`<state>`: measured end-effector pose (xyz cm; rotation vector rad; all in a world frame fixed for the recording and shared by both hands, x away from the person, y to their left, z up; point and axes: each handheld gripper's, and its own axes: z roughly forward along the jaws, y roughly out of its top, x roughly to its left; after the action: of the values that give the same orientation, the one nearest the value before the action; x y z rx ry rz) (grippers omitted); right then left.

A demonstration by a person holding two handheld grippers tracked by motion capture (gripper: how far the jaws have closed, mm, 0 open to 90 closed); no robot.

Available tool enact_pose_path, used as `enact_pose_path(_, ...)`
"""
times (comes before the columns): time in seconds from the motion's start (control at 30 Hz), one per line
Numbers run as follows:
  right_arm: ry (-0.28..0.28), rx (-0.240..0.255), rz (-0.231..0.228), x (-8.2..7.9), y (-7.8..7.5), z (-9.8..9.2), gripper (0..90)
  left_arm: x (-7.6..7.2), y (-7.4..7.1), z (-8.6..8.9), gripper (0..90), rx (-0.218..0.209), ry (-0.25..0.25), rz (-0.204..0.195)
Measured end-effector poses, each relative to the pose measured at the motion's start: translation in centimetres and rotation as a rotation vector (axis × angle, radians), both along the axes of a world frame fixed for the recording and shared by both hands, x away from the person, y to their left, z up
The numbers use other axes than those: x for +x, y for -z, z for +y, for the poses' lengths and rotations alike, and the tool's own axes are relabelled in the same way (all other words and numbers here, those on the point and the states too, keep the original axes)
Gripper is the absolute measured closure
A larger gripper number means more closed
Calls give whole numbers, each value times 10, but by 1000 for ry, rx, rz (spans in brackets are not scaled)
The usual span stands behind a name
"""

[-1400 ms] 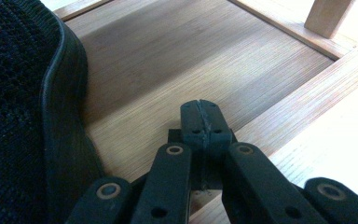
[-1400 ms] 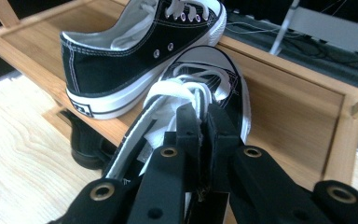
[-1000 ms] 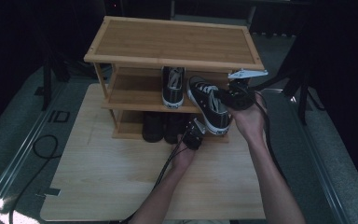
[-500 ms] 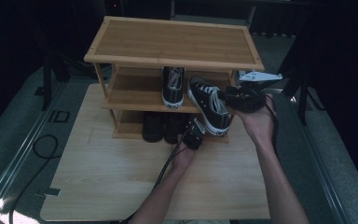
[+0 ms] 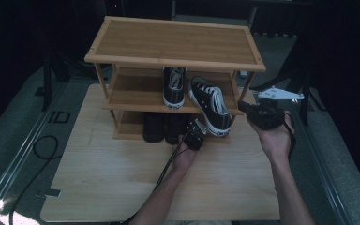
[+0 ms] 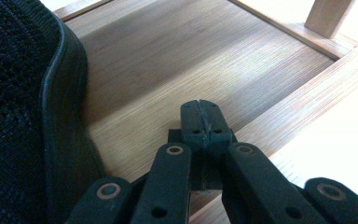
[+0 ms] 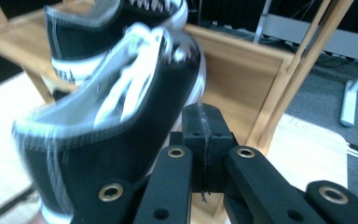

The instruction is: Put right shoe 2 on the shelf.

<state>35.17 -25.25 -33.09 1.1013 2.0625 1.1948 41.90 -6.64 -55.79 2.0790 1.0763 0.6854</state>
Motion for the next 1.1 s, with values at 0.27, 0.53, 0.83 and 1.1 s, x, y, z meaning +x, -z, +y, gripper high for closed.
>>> enact_pose_path(0.27,-29,20,26,-29,27,-2,900,0,0,0,900,0,-1,0)
enact_pose_path(0.53,-72,0,28,-55,43,3,900,0,0,0,900,-2,-4,2)
enact_pose_path(0.83,-109,-2,20,-60,49,14,900,0,0,0,900,-6,-5,2)
enact_pose_path(1.1,-110,-1,18,-60,50,16,900,0,0,-1,900,0,-8,1)
